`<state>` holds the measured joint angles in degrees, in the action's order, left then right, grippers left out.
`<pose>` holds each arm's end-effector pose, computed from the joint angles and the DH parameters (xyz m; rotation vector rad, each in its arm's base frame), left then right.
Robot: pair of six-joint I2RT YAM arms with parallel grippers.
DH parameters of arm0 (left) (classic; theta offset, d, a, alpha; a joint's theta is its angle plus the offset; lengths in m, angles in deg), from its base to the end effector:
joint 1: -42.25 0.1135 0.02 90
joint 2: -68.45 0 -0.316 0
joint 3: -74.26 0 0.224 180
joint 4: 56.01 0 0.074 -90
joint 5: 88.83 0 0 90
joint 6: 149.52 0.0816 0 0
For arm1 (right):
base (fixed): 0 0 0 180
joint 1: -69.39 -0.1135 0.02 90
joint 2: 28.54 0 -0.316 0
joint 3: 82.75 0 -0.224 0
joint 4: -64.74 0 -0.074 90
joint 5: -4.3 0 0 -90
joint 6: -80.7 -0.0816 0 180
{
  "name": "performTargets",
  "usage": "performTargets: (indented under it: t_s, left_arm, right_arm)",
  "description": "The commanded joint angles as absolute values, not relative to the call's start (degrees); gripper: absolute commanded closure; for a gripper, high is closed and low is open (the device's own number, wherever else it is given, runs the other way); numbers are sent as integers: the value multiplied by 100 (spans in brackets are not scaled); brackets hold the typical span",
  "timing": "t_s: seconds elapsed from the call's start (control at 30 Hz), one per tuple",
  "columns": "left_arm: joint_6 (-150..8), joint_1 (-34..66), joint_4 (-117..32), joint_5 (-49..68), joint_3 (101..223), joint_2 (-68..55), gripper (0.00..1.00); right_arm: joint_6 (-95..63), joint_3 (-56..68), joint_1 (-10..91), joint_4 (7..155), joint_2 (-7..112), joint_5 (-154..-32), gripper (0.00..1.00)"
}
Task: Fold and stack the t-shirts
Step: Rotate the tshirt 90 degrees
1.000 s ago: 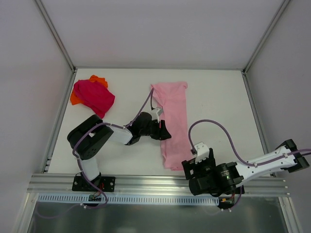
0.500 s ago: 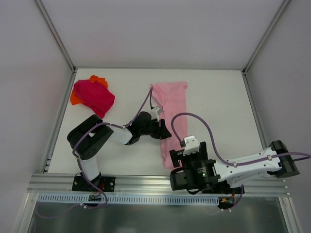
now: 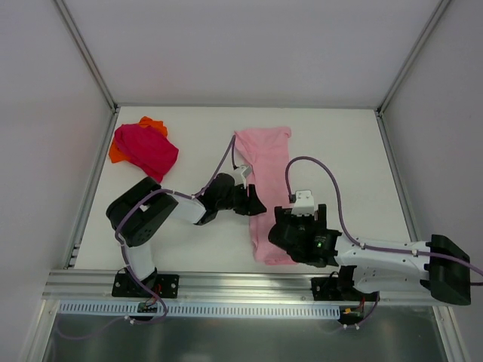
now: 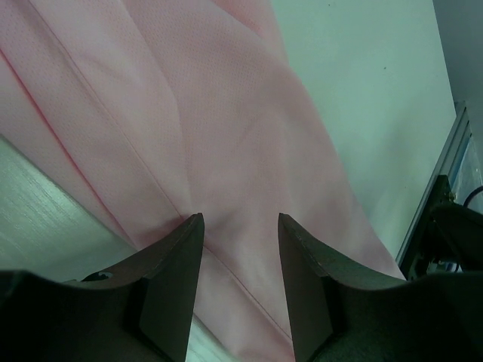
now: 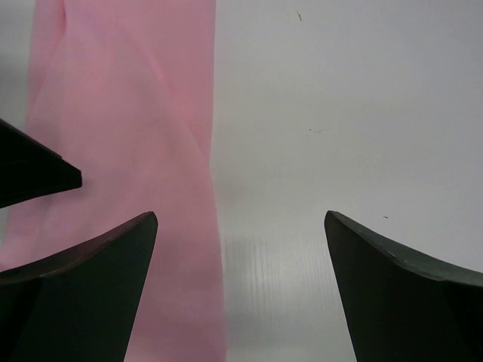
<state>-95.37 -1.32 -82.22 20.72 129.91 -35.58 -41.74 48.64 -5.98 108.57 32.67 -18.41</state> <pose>0.2602 -0.2852 0.1957 0.3906 2.1144 -1.2006 0.1094 0.1211 0.2537 -0.3350 1.8783 -0.2775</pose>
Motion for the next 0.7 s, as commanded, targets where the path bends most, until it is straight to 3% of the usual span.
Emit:
performTargets:
  t_s: [0.0, 0.17, 0.47, 0.67]
  left_arm:
    - [-9485, -47, -8530, 2209, 13066, -3518, 56]
    - [-9467, 50, -8513, 2235, 13014, -3483, 56]
    - [-9397, 138, -8495, 2209, 12820, -3245, 56]
    - [-9353, 147, -8416, 2174, 12838, -3280, 56]
  right_arm:
    - [-2320, 5017, 161, 8336, 3156, -2732, 0]
    - [-1800, 5394, 960, 6676, 3403, -4120, 0]
    - [-1720, 6149, 1780, 5471, 3738, -5300, 0]
    - [-1773, 6546, 1605, 5977, 2686, -5319, 0]
